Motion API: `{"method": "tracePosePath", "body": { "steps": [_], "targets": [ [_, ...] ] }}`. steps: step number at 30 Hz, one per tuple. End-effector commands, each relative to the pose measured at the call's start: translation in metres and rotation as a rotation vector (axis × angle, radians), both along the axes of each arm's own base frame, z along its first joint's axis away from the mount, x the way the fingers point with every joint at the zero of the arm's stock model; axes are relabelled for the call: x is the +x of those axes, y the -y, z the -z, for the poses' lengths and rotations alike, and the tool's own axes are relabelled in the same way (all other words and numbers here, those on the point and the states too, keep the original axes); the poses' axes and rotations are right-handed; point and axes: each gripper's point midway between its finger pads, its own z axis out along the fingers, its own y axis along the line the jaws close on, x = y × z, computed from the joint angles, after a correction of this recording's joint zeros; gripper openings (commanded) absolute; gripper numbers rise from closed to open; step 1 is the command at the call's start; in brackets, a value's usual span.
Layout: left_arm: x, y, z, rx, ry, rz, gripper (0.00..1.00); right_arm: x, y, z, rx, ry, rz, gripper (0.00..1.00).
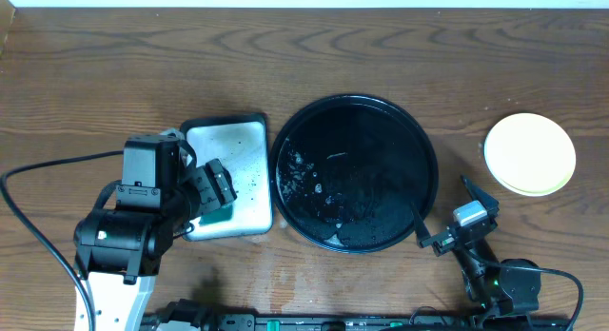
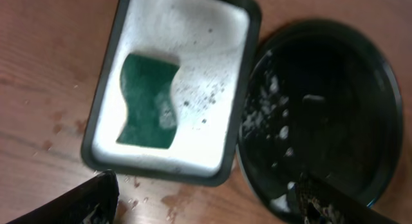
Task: Clean dirty plates on tray and stack at the side
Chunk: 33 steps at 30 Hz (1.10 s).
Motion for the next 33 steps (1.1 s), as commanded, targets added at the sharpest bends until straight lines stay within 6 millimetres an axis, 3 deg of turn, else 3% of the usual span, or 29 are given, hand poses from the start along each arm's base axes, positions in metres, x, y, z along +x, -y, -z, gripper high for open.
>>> {"method": "tracePosePath", "body": {
  "steps": [1,4,11,15,24,33],
  "targets": [
    [-0.003,-0.013,-0.009,0.075,0.047,-0.01,0.88,0.001,0.003,0.001,-0.007,0.003,0.013,0.99],
    [0.008,-0.03,-0.022,0.148,0.183,-0.071,0.88,0.001,0.003,0.001,-0.007,0.003,0.013,0.99],
    [0.027,-0.021,-0.047,0.226,0.569,0.1,0.88,0.001,0.003,0.001,-0.007,0.003,0.013,0.99],
    [0.02,-0.019,-0.035,0.252,0.693,0.153,0.88,0.001,0.003,0.001,-0.007,0.003,0.013,0.99],
    [0.004,-0.03,-0.012,0.28,0.911,0.077,0.88,0.001,0.003,0.001,-0.007,0.003,0.013,0.99],
    [0.01,-0.034,0.024,0.294,0.997,0.044,0.88,0.001,0.003,0.001,-0.007,0.003,0.013,0.99]
  ]
}}
